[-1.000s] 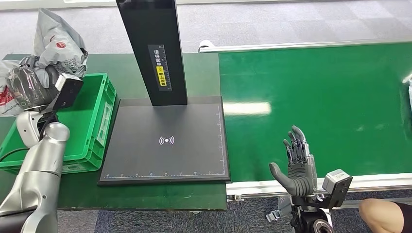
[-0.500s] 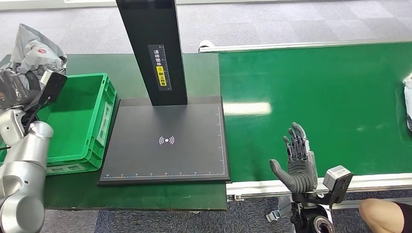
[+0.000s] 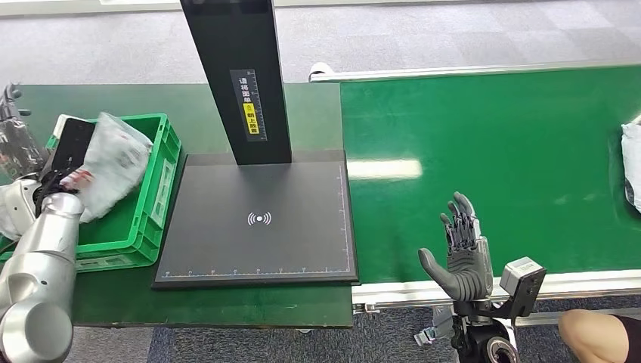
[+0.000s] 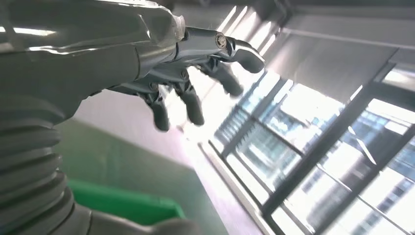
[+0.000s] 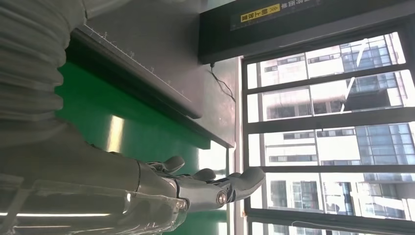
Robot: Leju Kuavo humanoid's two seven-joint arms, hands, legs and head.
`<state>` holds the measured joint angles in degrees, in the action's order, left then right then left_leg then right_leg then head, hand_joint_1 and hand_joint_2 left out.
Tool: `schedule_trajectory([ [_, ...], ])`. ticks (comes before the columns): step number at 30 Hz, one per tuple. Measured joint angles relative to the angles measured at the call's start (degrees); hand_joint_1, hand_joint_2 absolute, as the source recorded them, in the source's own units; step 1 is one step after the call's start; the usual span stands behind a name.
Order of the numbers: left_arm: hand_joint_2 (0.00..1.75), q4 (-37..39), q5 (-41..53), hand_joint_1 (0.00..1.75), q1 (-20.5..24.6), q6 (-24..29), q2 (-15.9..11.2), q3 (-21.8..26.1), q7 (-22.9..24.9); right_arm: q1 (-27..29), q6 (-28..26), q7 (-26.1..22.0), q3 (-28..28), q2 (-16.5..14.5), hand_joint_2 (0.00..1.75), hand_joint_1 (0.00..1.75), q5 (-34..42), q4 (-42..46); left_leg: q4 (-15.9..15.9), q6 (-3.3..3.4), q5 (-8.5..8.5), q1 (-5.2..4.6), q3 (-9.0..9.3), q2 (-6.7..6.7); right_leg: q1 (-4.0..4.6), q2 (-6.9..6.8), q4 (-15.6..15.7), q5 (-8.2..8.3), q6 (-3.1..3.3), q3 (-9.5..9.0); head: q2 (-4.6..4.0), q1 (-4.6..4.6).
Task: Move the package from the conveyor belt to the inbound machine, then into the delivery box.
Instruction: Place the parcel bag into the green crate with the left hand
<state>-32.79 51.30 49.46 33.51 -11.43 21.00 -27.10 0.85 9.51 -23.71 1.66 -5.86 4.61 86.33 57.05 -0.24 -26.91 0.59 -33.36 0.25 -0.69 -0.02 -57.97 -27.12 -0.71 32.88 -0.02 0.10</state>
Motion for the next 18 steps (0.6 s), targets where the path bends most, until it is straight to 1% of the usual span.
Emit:
schedule_trajectory([
  [5,1.75,-2.74,-2.93,0.00,-1.85,-2.65,2.13,-0.92,-0.78,0.18,-0.08,0.03,0.14,0.00,1.75,0.00,-0.02,0.00,0.00,0.00,0.00,-0.01,0.00,0.06,-0.01,0.02,0.01,0.00,0.00,0.02,0.01,0.01],
  [8,1.75,-5.24,-7.15,0.00,-3.51,-7.17,3.73,-2.19,-1.52,0.22,-0.30,0.06,0.48,-0.02,1.75,0.00,-0.27,0.00,0.01,0.00,0.00,-0.01,0.00,0.03,-0.02,0.00,0.02,0.00,0.00,0.01,0.00,-0.01],
  [10,1.75,-7.56,-11.04,0.00,-5.71,-11.13,5.43,-3.68,-1.90,0.39,-0.52,0.07,0.85,-0.08,1.75,0.00,-0.55,0.00,0.01,0.00,-0.01,-0.02,0.00,0.01,-0.02,0.00,0.02,0.00,0.00,-0.01,0.00,-0.01],
  [13,1.75,-11.59,-17.51,0.00,-10.56,-16.49,8.10,-7.04,-3.17,1.02,-0.77,0.07,1.63,-0.31,1.75,0.00,-0.90,0.02,0.01,0.00,-0.03,-0.04,0.00,0.05,-0.04,0.02,0.02,0.00,-0.01,0.00,0.01,-0.03],
  [18,1.75,-20.41,-32.96,0.00,-22.19,-27.36,13.29,-15.74,-5.28,1.70,-1.09,0.61,2.42,-0.53,1.75,0.00,-1.16,0.04,0.01,0.03,-0.10,-0.09,-0.03,0.05,-0.09,0.02,0.04,-0.03,-0.03,0.01,0.01,-0.02],
])
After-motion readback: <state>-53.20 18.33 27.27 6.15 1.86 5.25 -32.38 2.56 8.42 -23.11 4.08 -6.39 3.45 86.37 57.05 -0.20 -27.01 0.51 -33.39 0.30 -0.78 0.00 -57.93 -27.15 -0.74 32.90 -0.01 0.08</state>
